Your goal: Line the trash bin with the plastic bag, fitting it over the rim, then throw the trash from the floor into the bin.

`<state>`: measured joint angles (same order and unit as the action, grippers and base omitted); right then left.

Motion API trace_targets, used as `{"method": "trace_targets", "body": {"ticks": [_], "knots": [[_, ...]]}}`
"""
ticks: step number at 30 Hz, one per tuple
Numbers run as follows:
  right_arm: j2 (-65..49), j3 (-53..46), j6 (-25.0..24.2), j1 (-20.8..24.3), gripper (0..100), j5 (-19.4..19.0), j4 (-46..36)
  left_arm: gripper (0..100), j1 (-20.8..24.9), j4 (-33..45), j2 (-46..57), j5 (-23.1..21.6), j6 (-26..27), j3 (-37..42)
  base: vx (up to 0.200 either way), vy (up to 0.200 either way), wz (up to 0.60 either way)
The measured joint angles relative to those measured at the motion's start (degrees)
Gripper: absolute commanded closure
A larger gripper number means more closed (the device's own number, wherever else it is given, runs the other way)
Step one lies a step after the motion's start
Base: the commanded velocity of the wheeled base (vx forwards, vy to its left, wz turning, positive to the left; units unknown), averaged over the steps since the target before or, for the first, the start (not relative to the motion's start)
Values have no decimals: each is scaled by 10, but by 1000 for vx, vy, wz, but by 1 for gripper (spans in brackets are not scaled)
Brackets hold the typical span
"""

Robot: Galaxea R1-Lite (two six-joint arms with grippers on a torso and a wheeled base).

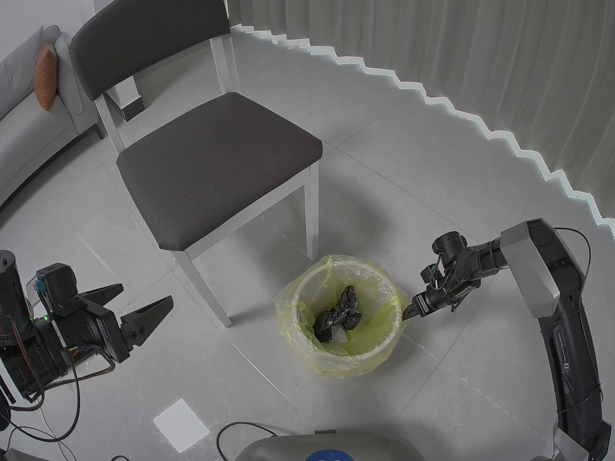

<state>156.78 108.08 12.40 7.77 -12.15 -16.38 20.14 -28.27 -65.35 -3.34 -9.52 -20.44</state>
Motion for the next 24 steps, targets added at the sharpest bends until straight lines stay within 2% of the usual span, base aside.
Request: {"method": "trace_targets", "body": {"ticks": [11, 15, 16, 24], "knots": [[-5, -5, -2, 2, 0, -19, -8, 0, 0, -1, -2, 0, 0, 0, 0, 0, 0], [-2, 0, -2, 5, 0, -49, -7, 0, 0, -1, -2, 0, 0, -1, 0, 0, 0], [-1, 2, -1, 6, 100, -52, -7, 0, 0, -1, -2, 0, 0, -2, 0, 0, 0], [4, 10, -2, 6, 100, -55, -8, 0, 0, -1, -1, 0, 0, -2, 0, 0, 0]]}}
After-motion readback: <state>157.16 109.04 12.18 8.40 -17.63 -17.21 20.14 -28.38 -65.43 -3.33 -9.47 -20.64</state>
